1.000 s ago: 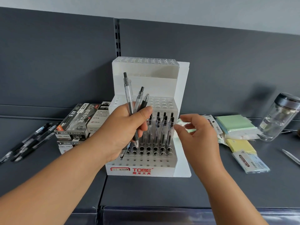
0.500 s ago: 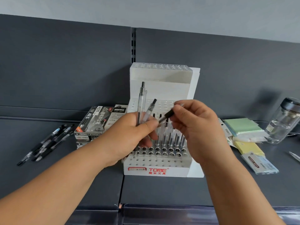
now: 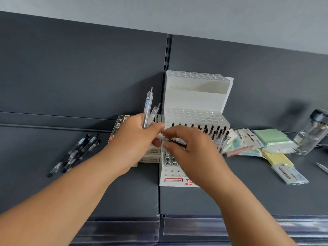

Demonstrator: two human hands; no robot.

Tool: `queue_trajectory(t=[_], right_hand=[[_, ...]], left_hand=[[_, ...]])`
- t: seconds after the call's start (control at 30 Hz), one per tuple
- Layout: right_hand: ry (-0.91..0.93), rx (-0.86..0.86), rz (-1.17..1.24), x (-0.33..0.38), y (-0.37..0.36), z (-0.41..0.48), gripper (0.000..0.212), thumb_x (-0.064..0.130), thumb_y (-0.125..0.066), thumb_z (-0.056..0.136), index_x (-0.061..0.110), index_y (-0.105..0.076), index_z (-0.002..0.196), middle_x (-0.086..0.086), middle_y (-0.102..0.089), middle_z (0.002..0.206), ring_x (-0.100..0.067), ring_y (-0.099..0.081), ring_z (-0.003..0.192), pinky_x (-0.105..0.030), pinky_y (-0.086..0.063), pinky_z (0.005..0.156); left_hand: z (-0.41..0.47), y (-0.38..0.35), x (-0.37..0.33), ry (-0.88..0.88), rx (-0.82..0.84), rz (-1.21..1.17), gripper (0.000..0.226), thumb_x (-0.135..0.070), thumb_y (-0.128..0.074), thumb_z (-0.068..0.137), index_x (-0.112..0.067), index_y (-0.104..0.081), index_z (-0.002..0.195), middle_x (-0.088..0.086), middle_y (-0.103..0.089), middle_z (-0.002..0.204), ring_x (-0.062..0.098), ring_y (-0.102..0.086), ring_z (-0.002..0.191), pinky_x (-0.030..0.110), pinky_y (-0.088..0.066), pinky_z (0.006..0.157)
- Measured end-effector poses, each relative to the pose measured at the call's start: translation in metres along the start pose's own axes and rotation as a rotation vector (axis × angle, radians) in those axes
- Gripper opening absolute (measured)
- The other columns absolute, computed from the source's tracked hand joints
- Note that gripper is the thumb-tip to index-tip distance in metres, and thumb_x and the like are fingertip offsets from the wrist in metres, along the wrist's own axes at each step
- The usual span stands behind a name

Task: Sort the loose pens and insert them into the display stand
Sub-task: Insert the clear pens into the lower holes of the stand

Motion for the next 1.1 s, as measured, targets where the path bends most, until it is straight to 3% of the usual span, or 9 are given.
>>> queue_trajectory(t=[0.07,0.17,0.27,0.4,0.47,0.63,0.8,0.97,1.1], right_hand=[[0.012,-0.014,0.086,0.008,-0.012,0.001,0.019,0.022,-0.058,0.093,0.028,-0.066,0.109,0.015,-0.07,0.09,0.002,-0.061,0.08,-0.021,-0.05,0.071],[-0.122,-0.042,0.201,0.0,-0.015,0.005,0.018,0.017,-0.056,0.094,0.024,-0.065,0.108,0.01,-0.064,0.072,-0.005,-0.055,0.058,-0.022,-0.046,0.058],[-0.311,-0.085,0.407,-0.012,-0.011,0.006,0.016,0.013,-0.059,0.092,0.027,-0.066,0.095,0.001,-0.071,0.082,-0.02,-0.064,0.075,-0.023,-0.051,0.062],[-0.371,-0.212,0.66,-0.015,-0.01,0.012,0.015,0.005,-0.063,0.088,0.019,-0.067,0.083,0.002,-0.073,0.082,-0.007,-0.063,0.073,-0.02,-0.049,0.07],[-0.356,-0.285,0.71,-0.016,-0.009,0.015,0.015,0.003,-0.063,0.087,0.016,-0.067,0.082,0.0,-0.07,0.08,-0.009,-0.06,0.072,-0.019,-0.049,0.069],[-0.319,-0.374,0.596,-0.019,-0.013,0.016,0.014,0.005,-0.063,0.087,0.018,-0.064,0.081,0.004,-0.066,0.073,-0.015,-0.063,0.071,-0.031,-0.056,0.076],[-0.31,-0.391,0.504,-0.024,-0.023,0.012,0.014,0.005,-0.061,0.089,0.019,-0.064,0.084,0.003,-0.067,0.077,-0.01,-0.064,0.072,-0.018,-0.053,0.069],[-0.349,-0.36,0.435,-0.036,-0.036,0.008,0.016,0.007,-0.062,0.089,0.022,-0.063,0.082,0.006,-0.067,0.074,-0.007,-0.061,0.068,-0.023,-0.053,0.067],[-0.419,-0.292,0.335,-0.047,-0.051,-0.002,0.015,0.012,-0.064,0.088,0.024,-0.064,0.08,0.001,-0.066,0.069,-0.018,-0.059,0.064,-0.04,-0.052,0.067]], left_hand=[[-0.003,0.001,-0.002,-0.01,0.017,-0.023,0.018,-0.027,-0.055,0.093,-0.02,-0.055,0.077,-0.007,-0.057,0.049,0.002,-0.04,0.033,0.022,-0.029,0.043],[-0.003,0.008,0.002,0.023,0.047,-0.096,0.013,-0.033,-0.053,0.095,-0.023,-0.059,0.089,0.002,-0.07,0.067,0.008,-0.04,0.041,0.024,-0.035,0.048],[0.0,0.019,0.013,0.062,0.0,-0.147,0.014,-0.034,-0.053,0.095,-0.023,-0.06,0.092,-0.001,-0.067,0.073,0.008,-0.041,0.044,0.025,-0.038,0.049],[0.001,0.024,0.025,0.121,0.022,-0.211,0.024,-0.036,-0.054,0.094,-0.014,-0.057,0.083,-0.001,-0.055,0.06,0.008,-0.043,0.043,0.024,-0.039,0.047],[0.0,0.025,0.029,0.154,0.057,-0.238,0.027,-0.035,-0.053,0.095,-0.012,-0.054,0.081,-0.001,-0.053,0.055,0.01,-0.047,0.042,0.024,-0.043,0.044],[0.0,0.025,0.037,0.162,0.123,-0.173,0.029,-0.037,-0.051,0.095,-0.012,-0.05,0.081,-0.002,-0.037,0.052,0.011,-0.033,0.04,0.026,-0.038,0.046],[0.002,0.026,0.041,0.224,0.148,-0.208,0.017,-0.021,-0.046,0.095,-0.017,-0.042,0.079,0.002,-0.039,0.062,0.012,-0.026,0.046,0.025,-0.025,0.045],[0.001,0.027,0.045,0.202,0.152,-0.181,0.009,-0.012,-0.042,0.095,-0.011,-0.047,0.087,0.01,-0.057,0.076,0.013,-0.039,0.047,0.025,-0.031,0.042],[-0.002,0.026,0.045,0.193,0.204,-0.247,0.015,-0.021,-0.049,0.098,-0.011,-0.059,0.097,0.005,-0.06,0.073,0.013,-0.052,0.054,0.027,-0.044,0.051]])
Point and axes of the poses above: each hand's wrist, its own z-axis towards the middle knuckle, its own y-axis out of the back of the hand, x = y × z, the point moved 3 cm from there along z, towards the middle knuckle
